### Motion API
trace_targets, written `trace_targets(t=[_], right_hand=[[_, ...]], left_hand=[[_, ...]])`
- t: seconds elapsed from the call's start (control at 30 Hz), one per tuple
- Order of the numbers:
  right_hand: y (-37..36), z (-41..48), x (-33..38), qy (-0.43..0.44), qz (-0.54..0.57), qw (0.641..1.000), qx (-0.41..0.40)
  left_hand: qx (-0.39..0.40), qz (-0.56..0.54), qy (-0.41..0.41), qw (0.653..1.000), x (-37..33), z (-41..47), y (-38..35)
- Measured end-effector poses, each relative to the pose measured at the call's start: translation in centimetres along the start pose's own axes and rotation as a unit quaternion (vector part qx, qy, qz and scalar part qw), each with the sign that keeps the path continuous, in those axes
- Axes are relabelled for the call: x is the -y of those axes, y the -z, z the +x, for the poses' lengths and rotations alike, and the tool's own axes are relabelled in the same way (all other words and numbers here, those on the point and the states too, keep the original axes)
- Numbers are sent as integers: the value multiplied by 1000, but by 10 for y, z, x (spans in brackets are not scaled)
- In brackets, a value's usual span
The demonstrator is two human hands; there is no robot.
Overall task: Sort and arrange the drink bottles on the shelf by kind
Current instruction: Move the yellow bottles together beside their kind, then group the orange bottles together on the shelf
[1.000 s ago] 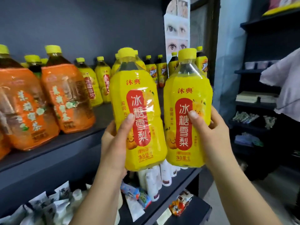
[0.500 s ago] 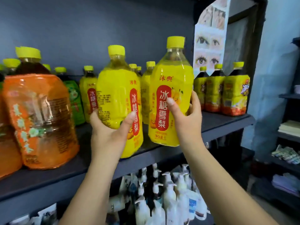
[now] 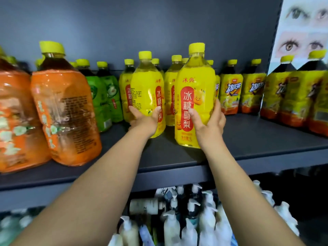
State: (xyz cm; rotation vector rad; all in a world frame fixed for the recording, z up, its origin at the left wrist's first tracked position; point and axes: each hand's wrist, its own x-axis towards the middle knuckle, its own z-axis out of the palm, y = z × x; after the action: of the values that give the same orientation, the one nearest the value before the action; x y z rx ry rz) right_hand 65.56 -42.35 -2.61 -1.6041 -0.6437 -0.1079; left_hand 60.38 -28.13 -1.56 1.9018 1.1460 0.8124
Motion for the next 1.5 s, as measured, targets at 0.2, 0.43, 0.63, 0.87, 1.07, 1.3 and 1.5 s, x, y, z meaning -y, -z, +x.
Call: trace_targets(t=[0.2,0.43,0.63,0.87,1.07,1.3,1.5], right_hand=[[7,0,-7,8,-61,998,31],[7,-27,-4,115,-171,979,13],[-24,-74,15,271,-121,954,47],[-83,-92,54,230,-81,942,231],[-143,-99,84,57,8,970,237],[-183,-115,85,14,5,991,134],[-193,-124,86,35,16,992,118]], left_hand=[[166,263,-52,949,31,-14,12],[179,415,-131,883,51,-80,51],[128,258,-216,933,77,-129,89],[-13,62,-211,975,99,-136,169],[-230,32,-207,950,137,-88,240],[-306,-6,-153,940,174,-39,288],[-258,-11,-93,962,195,-10,290]])
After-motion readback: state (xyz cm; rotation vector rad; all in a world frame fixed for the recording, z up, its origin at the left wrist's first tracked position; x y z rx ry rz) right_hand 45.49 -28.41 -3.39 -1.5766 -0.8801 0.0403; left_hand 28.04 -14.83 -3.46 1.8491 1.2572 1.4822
